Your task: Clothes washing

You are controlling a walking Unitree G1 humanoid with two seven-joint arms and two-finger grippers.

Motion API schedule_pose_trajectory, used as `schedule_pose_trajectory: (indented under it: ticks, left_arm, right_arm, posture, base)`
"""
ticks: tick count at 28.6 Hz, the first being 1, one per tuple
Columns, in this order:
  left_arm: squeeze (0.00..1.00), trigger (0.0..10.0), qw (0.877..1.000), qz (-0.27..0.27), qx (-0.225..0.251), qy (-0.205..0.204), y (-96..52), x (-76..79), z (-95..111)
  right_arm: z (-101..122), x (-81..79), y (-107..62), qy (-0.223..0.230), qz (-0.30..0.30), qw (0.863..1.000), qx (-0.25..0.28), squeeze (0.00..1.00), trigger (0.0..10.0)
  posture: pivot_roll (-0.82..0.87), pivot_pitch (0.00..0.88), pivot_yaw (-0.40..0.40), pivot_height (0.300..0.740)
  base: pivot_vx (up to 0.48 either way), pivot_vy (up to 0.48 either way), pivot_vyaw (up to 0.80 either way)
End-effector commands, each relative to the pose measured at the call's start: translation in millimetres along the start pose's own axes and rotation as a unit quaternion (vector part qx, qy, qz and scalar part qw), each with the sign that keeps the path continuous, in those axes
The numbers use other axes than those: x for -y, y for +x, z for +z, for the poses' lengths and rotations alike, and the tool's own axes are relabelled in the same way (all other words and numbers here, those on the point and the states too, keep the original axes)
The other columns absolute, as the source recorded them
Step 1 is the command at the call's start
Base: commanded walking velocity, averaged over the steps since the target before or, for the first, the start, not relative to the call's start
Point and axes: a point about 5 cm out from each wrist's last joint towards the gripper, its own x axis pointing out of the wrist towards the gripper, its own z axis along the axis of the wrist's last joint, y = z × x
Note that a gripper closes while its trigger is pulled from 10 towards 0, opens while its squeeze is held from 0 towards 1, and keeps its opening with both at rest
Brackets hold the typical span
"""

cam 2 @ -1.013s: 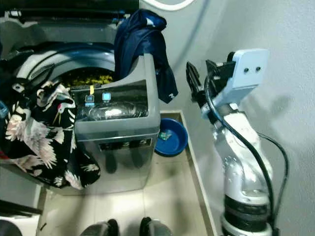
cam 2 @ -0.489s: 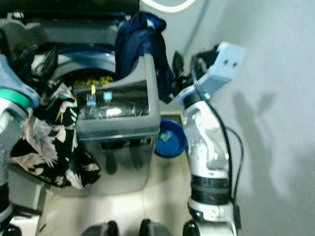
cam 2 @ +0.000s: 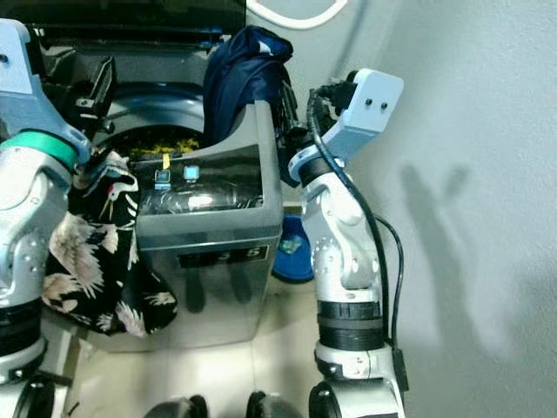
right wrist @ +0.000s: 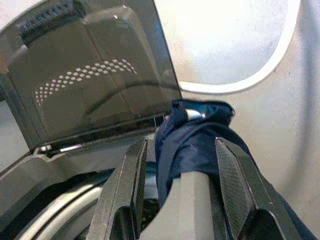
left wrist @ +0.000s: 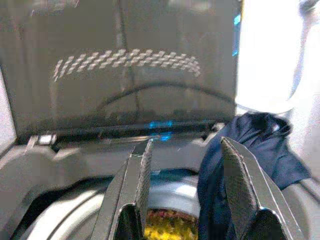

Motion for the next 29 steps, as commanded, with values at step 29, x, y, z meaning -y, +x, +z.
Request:
schedule_pose_trajectory:
  ticks: [29]
  left_arm:
    - [0.0,10.0,1.0,-0.01,-0.011,0.019,-17.8,3.1,-21]
  right_arm:
    - [-10,-9.2,-14.0,-0.106,0.105,0.989,-0.008,0.0,10.0]
  posture:
    - [0.01,0.017,0.018,0.74]
  base:
    - [0.0,0.0,0.0]
